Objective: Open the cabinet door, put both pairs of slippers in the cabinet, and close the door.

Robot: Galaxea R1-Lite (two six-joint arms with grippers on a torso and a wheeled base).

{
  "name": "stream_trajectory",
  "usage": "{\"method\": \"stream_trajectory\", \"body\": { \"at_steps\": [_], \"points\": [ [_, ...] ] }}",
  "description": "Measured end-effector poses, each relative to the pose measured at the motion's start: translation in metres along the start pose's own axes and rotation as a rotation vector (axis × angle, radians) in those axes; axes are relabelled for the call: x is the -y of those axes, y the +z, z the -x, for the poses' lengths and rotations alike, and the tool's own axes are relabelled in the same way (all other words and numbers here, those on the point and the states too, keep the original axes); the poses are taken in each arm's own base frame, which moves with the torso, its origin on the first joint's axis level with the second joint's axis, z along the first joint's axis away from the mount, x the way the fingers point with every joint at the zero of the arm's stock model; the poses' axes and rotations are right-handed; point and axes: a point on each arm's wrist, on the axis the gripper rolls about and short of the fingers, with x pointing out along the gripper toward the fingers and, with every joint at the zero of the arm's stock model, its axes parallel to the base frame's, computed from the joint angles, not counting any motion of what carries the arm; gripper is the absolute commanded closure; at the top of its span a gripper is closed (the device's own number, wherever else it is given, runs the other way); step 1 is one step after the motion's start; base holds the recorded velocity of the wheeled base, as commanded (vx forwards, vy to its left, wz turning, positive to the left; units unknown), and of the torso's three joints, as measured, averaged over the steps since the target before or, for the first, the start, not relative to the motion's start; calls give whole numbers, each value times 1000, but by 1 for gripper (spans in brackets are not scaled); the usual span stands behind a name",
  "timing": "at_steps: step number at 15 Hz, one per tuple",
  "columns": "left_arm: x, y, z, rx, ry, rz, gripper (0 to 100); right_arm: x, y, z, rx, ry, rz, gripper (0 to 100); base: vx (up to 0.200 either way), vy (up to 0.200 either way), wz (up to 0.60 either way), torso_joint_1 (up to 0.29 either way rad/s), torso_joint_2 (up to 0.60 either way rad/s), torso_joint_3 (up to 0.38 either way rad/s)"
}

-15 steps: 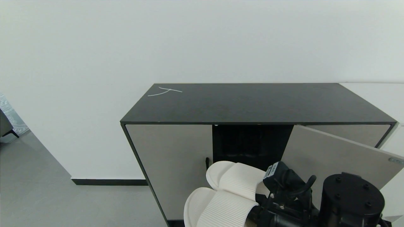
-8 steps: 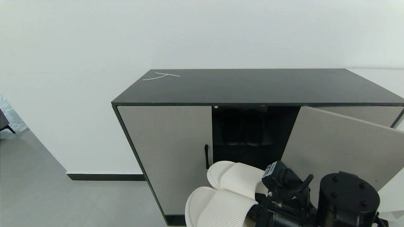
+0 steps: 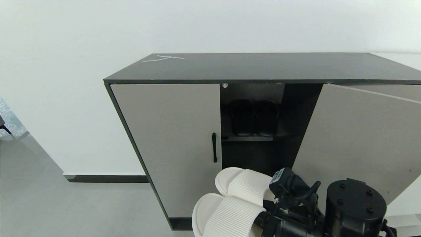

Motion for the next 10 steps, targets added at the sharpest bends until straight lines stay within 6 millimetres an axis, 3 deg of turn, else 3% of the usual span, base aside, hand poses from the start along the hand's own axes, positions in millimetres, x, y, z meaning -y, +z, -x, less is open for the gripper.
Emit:
{"method": "stream_trajectory", "body": {
  "at_steps": [7, 10],
  "points": [
    [0, 0, 0, 0, 0, -1, 100, 0, -6, -4, -26, -1, 1, 100, 0, 0, 0, -138, 444, 305],
    [0, 0, 0, 0, 0, -1, 100, 1, -8, -4, -35, -5, -3, 100, 0, 0, 0, -30, 137, 103]
  ]
}}
